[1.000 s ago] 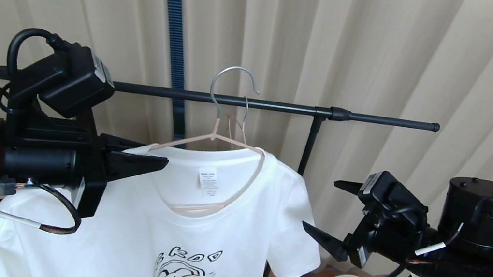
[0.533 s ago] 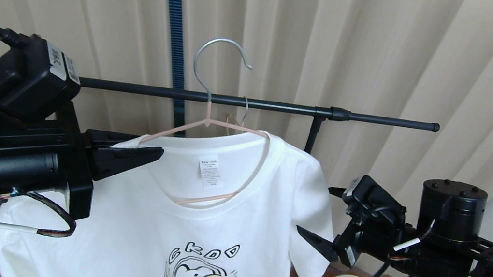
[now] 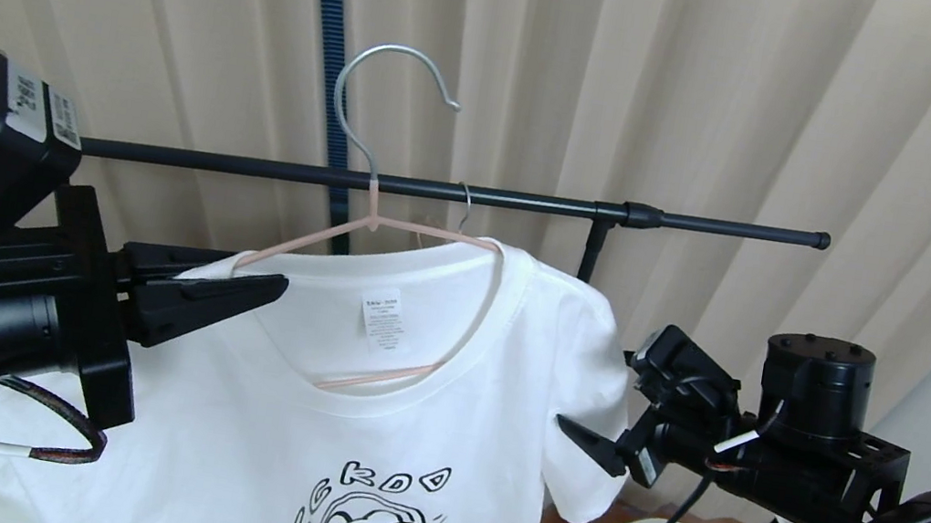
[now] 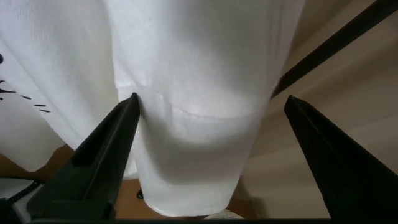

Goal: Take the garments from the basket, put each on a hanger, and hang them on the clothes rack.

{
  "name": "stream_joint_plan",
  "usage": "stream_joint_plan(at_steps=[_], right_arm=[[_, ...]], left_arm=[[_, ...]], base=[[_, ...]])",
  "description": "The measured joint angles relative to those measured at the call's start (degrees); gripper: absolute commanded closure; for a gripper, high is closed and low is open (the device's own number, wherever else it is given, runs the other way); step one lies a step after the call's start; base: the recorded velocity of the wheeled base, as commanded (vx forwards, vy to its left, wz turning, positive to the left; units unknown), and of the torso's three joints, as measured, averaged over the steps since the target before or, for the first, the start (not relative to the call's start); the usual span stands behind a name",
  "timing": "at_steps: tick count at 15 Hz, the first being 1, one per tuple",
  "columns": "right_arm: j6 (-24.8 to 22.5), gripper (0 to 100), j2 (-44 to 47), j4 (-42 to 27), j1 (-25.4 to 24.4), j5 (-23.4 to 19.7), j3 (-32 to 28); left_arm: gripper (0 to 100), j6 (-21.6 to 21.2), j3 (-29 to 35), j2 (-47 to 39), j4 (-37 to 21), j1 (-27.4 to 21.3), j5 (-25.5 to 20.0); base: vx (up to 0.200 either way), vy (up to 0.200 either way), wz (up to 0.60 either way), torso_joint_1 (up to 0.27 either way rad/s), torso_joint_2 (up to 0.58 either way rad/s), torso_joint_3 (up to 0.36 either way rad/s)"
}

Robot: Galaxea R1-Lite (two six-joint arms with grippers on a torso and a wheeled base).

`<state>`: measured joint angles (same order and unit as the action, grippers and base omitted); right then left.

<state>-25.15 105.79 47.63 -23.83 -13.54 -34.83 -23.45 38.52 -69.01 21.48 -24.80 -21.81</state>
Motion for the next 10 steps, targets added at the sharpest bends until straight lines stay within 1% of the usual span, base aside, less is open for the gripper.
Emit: stream_joint_plan(at_steps=[1,2,5,10], right_arm=[[0.0,0,0.3,0.8,0.2,0.1,-0.2],[0.0,100,0.5,0.8,0.6,0.1,-0.3],[0.2,100,0.9,0.9,1.4,0.0,-1.0],[0.2,100,1.2,0.7,5.0,0.1,-2.4]], left_arm=[[100,0.0,-0.2,0.2,0.0,0.0,0.0],[100,0.0,-0.3,0.4,0.2,0.0,0.1],[100,0.1,-0.7,0.8,0.3,0.5,0.1],[100,0.4,-1.4,2.0,0.3,1.9,0.0]], base=[[0.0,0.0,0.0,0.0,0.0,0.0],[0.0,0.0,0.0,0.0,0.0,0.0],[0.0,0.0,0.0,0.0,0.0,0.0],[0.0,0.0,0.0,0.0,0.0,0.0]])
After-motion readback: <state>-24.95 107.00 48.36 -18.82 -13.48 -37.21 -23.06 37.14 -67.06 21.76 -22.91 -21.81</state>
